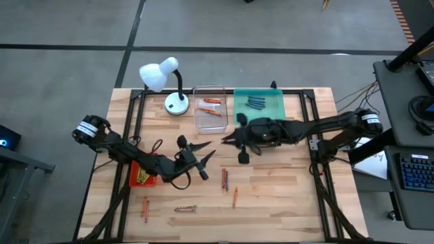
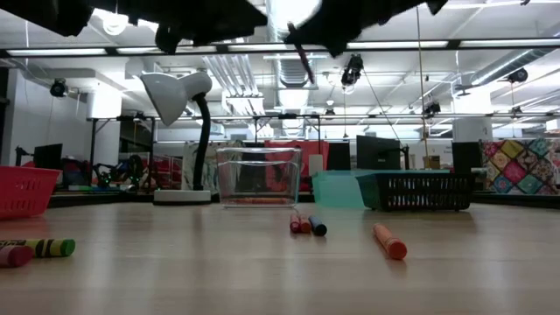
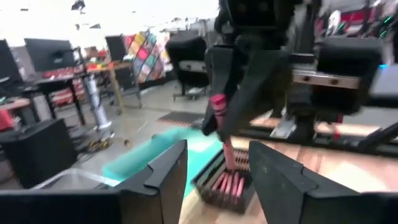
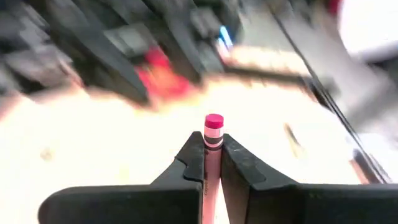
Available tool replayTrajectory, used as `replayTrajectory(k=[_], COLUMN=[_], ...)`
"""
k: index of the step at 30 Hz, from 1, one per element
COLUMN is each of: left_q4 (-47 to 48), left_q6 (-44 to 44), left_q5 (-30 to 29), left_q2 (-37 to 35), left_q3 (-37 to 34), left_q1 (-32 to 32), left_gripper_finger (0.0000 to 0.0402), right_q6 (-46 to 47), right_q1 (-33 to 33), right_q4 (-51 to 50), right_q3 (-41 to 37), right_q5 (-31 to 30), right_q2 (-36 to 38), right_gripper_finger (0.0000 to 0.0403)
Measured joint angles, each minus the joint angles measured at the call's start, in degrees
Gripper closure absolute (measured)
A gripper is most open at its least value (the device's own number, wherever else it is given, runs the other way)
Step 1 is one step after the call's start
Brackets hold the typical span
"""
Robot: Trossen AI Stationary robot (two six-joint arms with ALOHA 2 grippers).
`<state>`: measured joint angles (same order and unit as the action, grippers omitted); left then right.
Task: Sort crayons
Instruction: Put the red crayon into the black bin
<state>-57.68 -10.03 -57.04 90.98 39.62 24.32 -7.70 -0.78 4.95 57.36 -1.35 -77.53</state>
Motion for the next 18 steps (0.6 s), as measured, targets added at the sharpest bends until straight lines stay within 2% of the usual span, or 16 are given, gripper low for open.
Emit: replayTrajectory(k=[4,7,11,18], left_q4=[4.4,5.3,5.3,5.8], left_q6=[2.7,3.7,3.7,3.6], left_q5=[-0.9,-1.0,-1.0,-1.0], left_q2=[0.0,0.0,0.0,0.0], left_q3=[0.0,0.0,0.0,0.0], left_q1=[0.0,0.0,0.0,0.0], left_gripper_finger=[0.0242,0.0242,0.0242,0.0242], right_q6=[1.7,5.6,8.1,7.9], right_q1=[2.6,4.9,7.6,9.2], right_q4=[-22.3,-34.6,-40.7,-40.8], right_q3=[4.4,5.0,2.6,-1.3], right_q5=[-7.1,-7.9,-7.8,-7.9], right_q2=[0.4,-0.4,-1.4,-2.3], right_gripper_finger=[0.0388,0.0389,0.0389,0.0389])
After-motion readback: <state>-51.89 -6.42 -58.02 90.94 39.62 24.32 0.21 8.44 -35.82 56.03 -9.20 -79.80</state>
